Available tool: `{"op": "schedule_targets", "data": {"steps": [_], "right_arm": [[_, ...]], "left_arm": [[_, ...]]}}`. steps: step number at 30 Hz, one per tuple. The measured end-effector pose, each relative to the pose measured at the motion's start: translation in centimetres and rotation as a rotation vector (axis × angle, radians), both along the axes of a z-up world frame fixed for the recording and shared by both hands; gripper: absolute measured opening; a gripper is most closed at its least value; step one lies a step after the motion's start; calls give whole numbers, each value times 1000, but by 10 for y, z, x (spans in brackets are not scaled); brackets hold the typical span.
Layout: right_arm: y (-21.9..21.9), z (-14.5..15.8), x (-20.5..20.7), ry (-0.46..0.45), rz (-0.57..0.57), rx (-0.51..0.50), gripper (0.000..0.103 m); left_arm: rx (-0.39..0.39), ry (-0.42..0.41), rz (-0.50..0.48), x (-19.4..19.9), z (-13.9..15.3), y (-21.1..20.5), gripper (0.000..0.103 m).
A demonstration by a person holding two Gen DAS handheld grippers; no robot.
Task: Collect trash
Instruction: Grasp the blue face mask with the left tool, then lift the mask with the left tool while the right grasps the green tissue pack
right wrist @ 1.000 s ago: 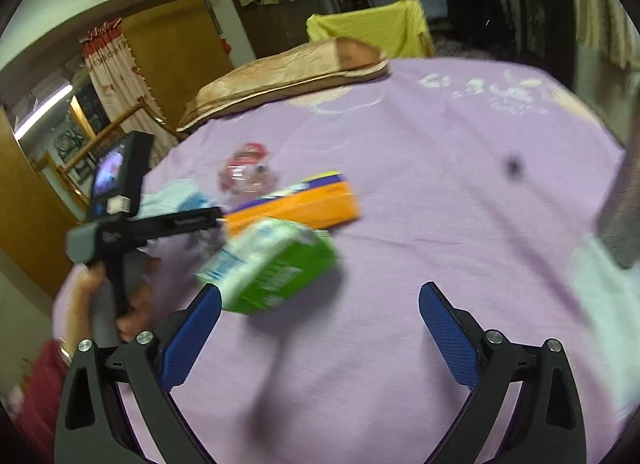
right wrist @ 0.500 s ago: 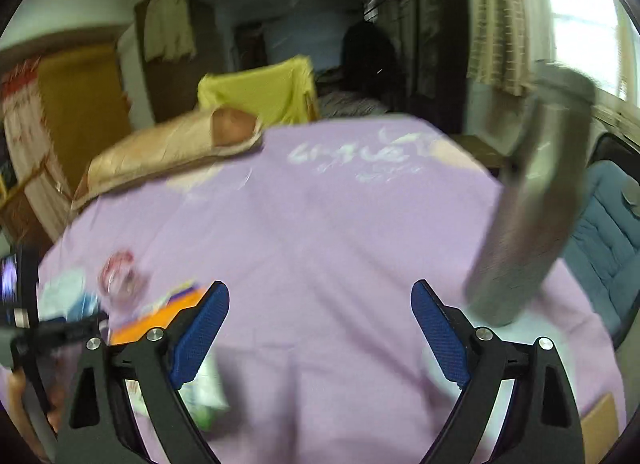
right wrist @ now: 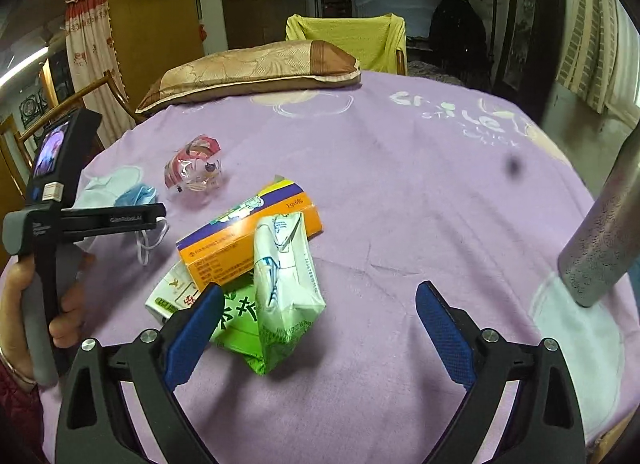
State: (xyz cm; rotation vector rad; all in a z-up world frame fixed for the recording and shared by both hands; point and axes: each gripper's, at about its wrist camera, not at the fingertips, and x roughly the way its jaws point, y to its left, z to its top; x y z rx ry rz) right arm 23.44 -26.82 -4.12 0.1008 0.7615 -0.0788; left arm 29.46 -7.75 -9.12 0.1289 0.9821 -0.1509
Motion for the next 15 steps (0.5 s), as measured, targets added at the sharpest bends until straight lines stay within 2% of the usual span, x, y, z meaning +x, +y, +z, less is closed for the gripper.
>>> {"op": "schedule_targets", "data": {"steps": [3,6,8,9,11,12,13,14,15], "right_arm": [[-6,-7,5,12,5,52,95],[-6,-12,8,34,16,69,94],[-5,-15,11,44,20,86,93],[-6,-15,11,46,19,91,92],[-8,-16,12,47,14,94,86],[-8,-16,12,49,13,96,78],[-10,-17,12,53,13,101,59],[-11,-17,13,58,16,107,48],[-12,-17,13,65,28,130,26]], "left_arm": [[-3,5,-2,0,1,0,97],[-15,-3,-10,-1,3,1,90],[-30,-18,-27,-4,7,1,71],[-42,-21,-37,-4,8,0,66],[-94,-20,-73,-6,12,0,45],[-117,-16,-85,-6,14,0,43],[-158,-12,-100,-7,16,1,40],[-184,-12,-111,-7,18,2,35],[-218,-23,-125,-9,23,4,35]]}}
